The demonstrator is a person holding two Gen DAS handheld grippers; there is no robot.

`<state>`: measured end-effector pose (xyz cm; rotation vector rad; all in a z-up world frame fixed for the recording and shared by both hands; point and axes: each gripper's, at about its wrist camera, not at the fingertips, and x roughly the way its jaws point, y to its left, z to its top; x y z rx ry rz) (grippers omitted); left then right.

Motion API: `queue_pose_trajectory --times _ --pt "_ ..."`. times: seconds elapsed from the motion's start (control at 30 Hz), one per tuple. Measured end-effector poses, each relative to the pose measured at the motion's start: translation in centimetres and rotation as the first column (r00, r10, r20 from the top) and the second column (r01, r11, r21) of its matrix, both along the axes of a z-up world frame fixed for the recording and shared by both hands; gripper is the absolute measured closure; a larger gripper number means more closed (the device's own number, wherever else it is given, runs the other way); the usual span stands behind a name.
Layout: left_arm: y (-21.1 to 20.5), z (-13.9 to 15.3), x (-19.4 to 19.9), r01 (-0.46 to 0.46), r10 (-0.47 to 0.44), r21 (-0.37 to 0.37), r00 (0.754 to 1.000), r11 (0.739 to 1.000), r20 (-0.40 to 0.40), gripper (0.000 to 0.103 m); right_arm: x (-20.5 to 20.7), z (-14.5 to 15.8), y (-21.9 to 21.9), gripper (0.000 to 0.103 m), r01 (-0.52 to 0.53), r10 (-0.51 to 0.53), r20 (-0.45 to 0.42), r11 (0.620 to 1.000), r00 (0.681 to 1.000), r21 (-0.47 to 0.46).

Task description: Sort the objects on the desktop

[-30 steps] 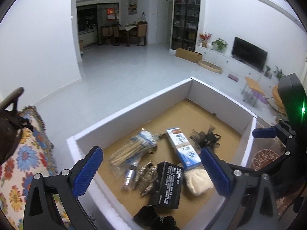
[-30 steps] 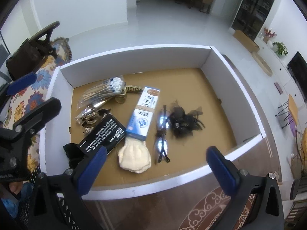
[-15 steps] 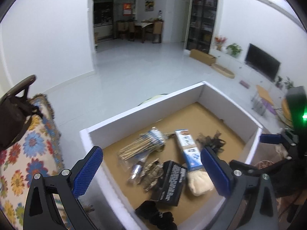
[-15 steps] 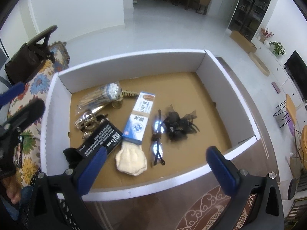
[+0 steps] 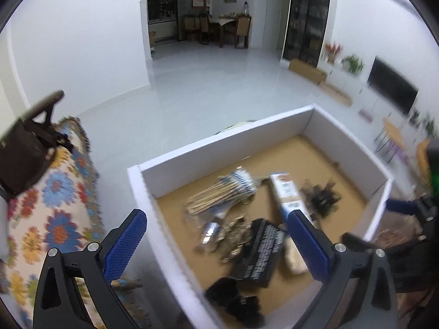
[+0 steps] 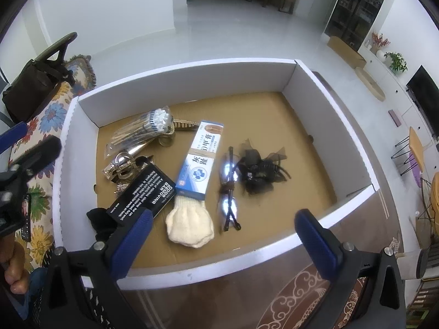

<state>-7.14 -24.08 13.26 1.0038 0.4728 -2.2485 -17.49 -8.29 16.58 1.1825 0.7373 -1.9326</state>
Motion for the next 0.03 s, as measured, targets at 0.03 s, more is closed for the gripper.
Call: queue_pose_trajectory --times 0.03 --pt "-0.09 -0.01 0.0 0.013 -0.013 0.025 1.0 1.0 -0.012 0.0 -0.01 0.01 -0.05 0.0 0.0 0.0 0.001 1.0 1.0 -0.002"
